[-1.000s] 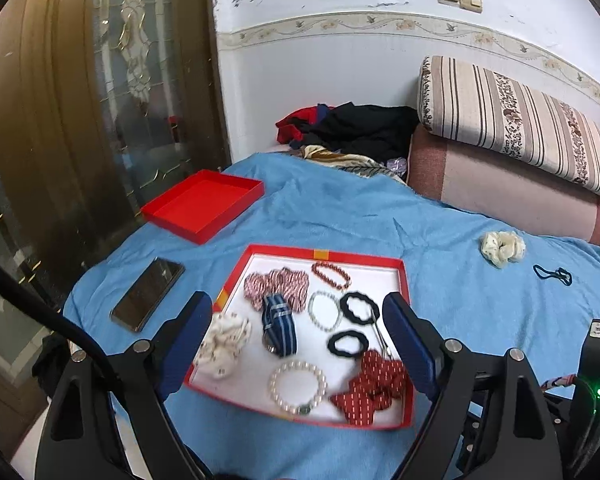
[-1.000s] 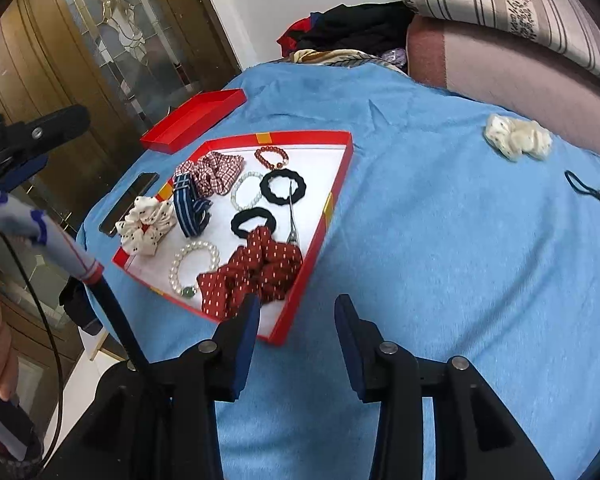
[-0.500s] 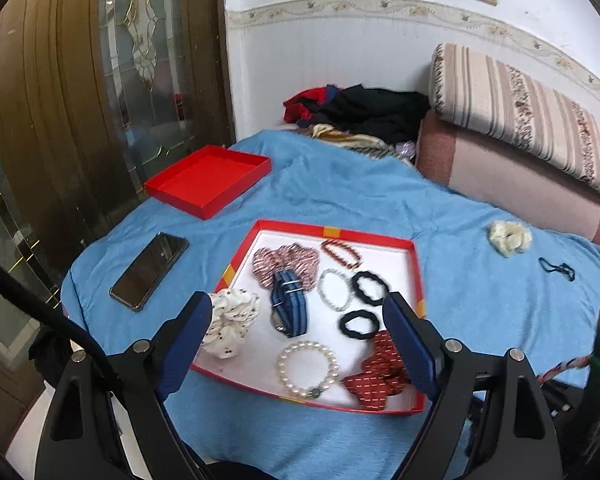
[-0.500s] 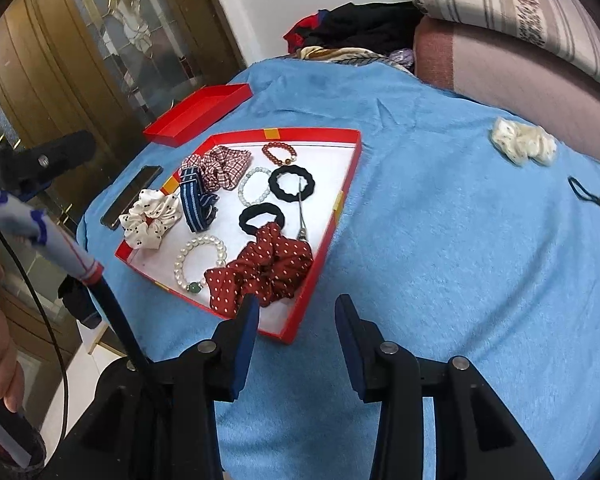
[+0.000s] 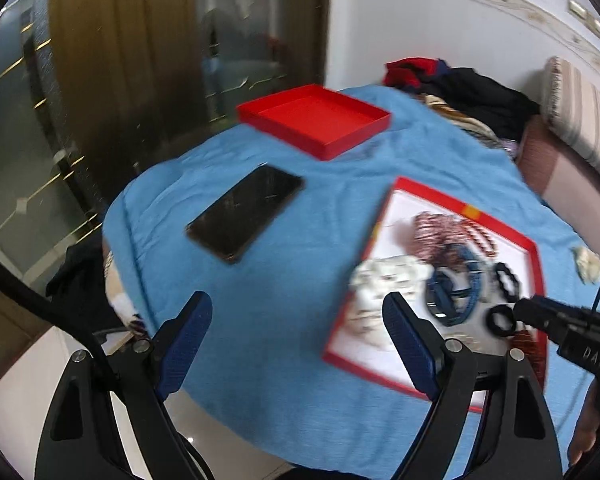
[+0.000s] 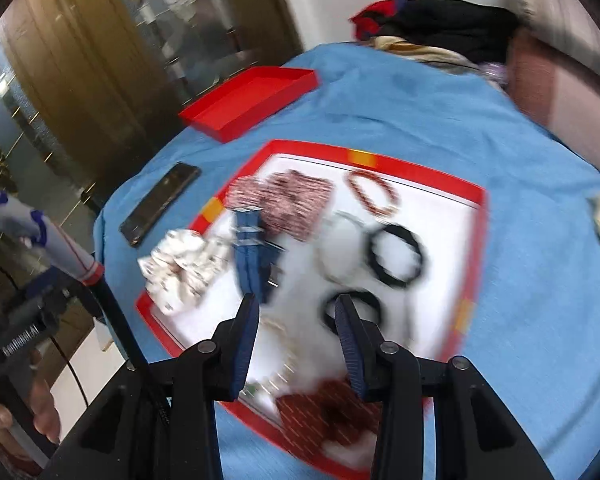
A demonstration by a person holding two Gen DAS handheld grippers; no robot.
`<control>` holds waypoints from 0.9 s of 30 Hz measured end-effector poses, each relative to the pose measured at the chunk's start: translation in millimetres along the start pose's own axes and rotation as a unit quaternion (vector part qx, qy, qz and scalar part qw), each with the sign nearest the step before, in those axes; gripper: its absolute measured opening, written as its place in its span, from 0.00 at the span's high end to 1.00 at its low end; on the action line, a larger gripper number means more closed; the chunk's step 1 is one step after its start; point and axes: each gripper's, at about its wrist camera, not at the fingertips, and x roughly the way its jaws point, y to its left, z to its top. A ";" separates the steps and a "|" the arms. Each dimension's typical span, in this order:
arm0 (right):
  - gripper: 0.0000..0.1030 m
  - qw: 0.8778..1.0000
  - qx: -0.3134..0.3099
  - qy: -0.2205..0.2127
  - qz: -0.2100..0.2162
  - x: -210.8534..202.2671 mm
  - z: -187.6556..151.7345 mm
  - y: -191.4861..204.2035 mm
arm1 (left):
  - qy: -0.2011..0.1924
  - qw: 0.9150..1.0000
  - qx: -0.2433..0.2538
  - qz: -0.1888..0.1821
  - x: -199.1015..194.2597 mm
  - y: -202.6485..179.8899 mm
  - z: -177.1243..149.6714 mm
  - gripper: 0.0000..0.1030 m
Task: Organize jewelry
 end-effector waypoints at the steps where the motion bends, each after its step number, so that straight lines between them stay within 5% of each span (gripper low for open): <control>1: 0.55 1.000 -0.007 0.008 0.008 9.8 4.4 7.9 | 0.002 1.000 -0.003 0.001 3.8 4.3 -0.1 0.16; 6: 0.56 0.999 -0.028 0.028 -0.028 47.2 10.2 29.1 | 0.015 1.000 -0.021 -0.006 16.9 19.9 -1.4 0.17; 8: 0.79 0.999 -0.004 0.040 -0.025 54.2 8.0 20.9 | 0.016 0.999 -0.024 -0.014 18.4 21.7 -1.7 0.16; 17: 0.79 0.990 0.142 0.017 -0.009 37.3 -7.1 -63.9 | 0.023 0.999 -0.023 -0.042 23.6 11.7 -2.4 0.16; 21: 0.60 0.991 0.127 0.006 -0.033 17.7 -3.6 -65.6 | 0.020 0.999 -0.017 -0.042 21.3 6.6 -3.7 0.16; 25: 0.42 0.996 0.039 -0.033 -0.076 -11.8 -0.3 -36.5 | 0.016 0.999 -0.016 -0.043 18.5 4.7 -5.2 0.16; 27: 0.42 0.996 0.002 -0.040 -0.082 -19.1 -3.9 -21.6 | 0.018 0.999 -0.017 -0.046 18.6 4.4 -7.0 0.16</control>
